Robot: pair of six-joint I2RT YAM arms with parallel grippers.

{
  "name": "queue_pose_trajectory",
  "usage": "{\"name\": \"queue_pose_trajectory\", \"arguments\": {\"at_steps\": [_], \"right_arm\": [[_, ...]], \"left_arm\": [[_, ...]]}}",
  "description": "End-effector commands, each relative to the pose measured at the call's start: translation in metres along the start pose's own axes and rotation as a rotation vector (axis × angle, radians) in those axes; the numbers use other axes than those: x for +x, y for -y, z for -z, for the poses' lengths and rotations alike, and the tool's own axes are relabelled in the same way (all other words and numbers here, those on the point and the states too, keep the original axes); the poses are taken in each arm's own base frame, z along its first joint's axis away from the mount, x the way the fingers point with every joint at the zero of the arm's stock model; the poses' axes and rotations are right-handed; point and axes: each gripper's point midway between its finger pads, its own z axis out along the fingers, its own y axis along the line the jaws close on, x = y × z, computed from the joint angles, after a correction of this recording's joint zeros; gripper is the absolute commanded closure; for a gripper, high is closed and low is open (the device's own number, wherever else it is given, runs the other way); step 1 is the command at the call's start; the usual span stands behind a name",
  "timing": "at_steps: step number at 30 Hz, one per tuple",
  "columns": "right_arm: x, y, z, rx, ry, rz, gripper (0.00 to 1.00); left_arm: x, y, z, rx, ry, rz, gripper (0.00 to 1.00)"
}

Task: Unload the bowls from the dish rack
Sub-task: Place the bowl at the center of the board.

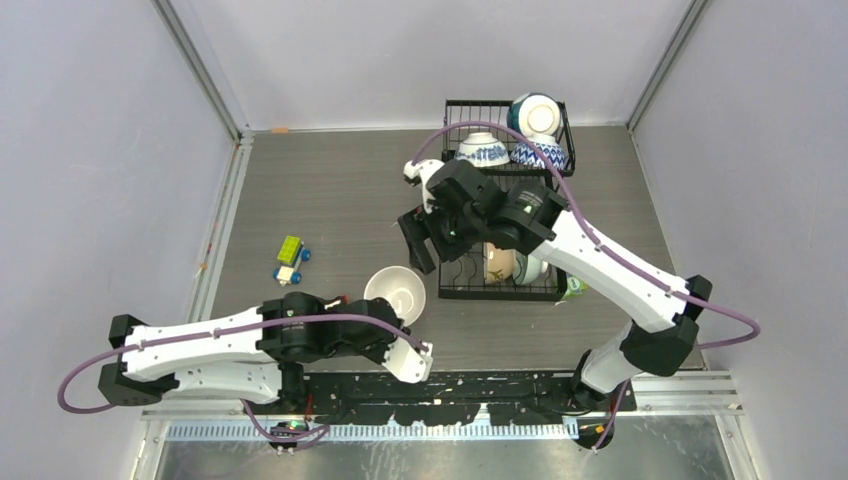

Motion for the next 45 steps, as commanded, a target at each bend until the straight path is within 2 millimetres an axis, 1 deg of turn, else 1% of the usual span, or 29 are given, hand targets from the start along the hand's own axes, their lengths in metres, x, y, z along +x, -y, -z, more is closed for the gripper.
{"name": "queue_pose_trajectory", "arguments": {"at_steps": [1, 4, 8, 13, 17, 19, 23, 27, 33, 36, 39, 45], "right_arm": [[-0.003, -0.013, -0.001, 0.011, 0.009, 0.071, 0.22], [0.002, -0.020, -0.012, 0.026, -0.006, 0.099, 0.25], [0.006, -0.024, -0.028, 0.056, -0.023, 0.129, 0.29], [0.013, -0.024, -0.046, 0.081, -0.054, 0.144, 0.34], [0.020, -0.024, -0.055, 0.085, -0.075, 0.148, 0.36], [0.022, -0.024, -0.058, 0.088, -0.080, 0.139, 0.40], [0.024, -0.030, -0.061, 0.060, -0.088, 0.106, 0.45], [0.030, -0.036, -0.064, 0.050, -0.108, 0.105, 0.48], [0.041, -0.037, -0.067, 0.066, -0.149, 0.132, 0.53], [0.045, -0.037, -0.068, 0.074, -0.161, 0.146, 0.59], [0.048, -0.039, -0.069, 0.079, -0.172, 0.164, 0.62], [0.050, -0.041, -0.069, 0.081, -0.177, 0.192, 0.77]], "left_arm": [[-0.011, -0.020, 0.019, -0.076, 0.060, -0.032, 1.00], [-0.007, -0.014, 0.018, -0.056, 0.043, -0.047, 1.00], [-0.004, -0.007, 0.016, -0.039, 0.038, -0.062, 1.00], [-0.004, -0.007, 0.018, -0.047, 0.042, -0.064, 1.00], [-0.005, -0.008, 0.023, -0.060, 0.064, -0.045, 1.00], [-0.005, -0.008, 0.024, -0.065, 0.075, -0.040, 1.00], [0.000, -0.005, 0.024, -0.062, 0.061, -0.040, 1.00], [-0.001, -0.002, 0.024, -0.044, 0.066, -0.030, 1.00], [-0.002, -0.002, 0.025, -0.043, 0.073, -0.023, 1.00], [-0.004, -0.001, 0.025, -0.037, 0.077, -0.017, 1.00], [-0.006, -0.002, 0.026, -0.034, 0.086, -0.011, 1.00], [-0.013, -0.002, 0.030, -0.025, 0.120, 0.008, 1.00]]}}
